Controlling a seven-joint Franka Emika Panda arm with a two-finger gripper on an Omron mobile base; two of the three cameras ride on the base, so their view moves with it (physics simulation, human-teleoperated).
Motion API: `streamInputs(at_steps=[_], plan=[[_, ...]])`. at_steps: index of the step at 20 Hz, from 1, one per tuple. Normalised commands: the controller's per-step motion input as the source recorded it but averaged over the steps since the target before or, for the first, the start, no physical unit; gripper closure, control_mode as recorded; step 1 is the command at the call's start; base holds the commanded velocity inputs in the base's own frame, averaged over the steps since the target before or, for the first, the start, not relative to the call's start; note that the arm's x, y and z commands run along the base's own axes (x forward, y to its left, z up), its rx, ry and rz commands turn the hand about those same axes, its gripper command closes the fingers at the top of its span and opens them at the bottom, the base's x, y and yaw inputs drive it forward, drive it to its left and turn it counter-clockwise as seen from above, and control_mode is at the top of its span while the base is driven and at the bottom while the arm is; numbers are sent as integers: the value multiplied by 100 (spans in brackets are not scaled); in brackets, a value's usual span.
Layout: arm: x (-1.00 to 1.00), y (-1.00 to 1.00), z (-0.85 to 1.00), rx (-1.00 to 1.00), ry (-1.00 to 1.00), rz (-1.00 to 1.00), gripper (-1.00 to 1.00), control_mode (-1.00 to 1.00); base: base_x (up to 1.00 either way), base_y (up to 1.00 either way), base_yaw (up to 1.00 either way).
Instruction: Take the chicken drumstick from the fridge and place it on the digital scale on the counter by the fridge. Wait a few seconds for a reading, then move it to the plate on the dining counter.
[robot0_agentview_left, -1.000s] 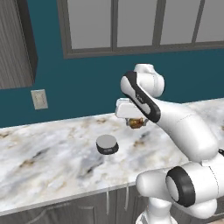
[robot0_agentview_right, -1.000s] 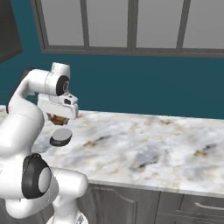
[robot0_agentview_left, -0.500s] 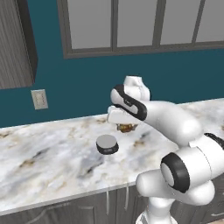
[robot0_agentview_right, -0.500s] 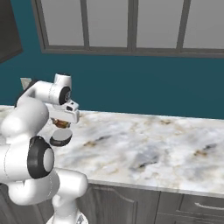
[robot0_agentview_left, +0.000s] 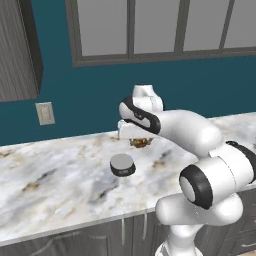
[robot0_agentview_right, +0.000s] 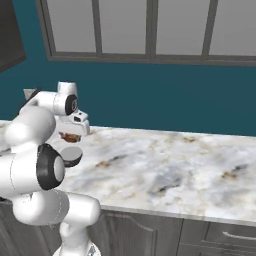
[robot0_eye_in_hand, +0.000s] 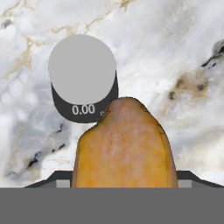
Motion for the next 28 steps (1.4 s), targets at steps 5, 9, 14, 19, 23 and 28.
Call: streamInputs(at_steps=[5, 9, 14, 19, 23, 28], plan=[[0, 22, -40, -5, -19, 0, 100, -100, 0, 0, 0], [6, 16, -41, 0, -5, 0, 100, -100, 0, 0, 0], [20, 5, -12, 0, 6, 0, 100, -100, 0, 0, 0], [18, 0, -15, 0, 7, 0, 100, -100, 0, 0, 0], [35, 0, -22, 0, 3, 0, 100, -100, 0, 0, 0], [38, 1, -9, 0, 3, 0, 100, -100, 0, 0, 0]])
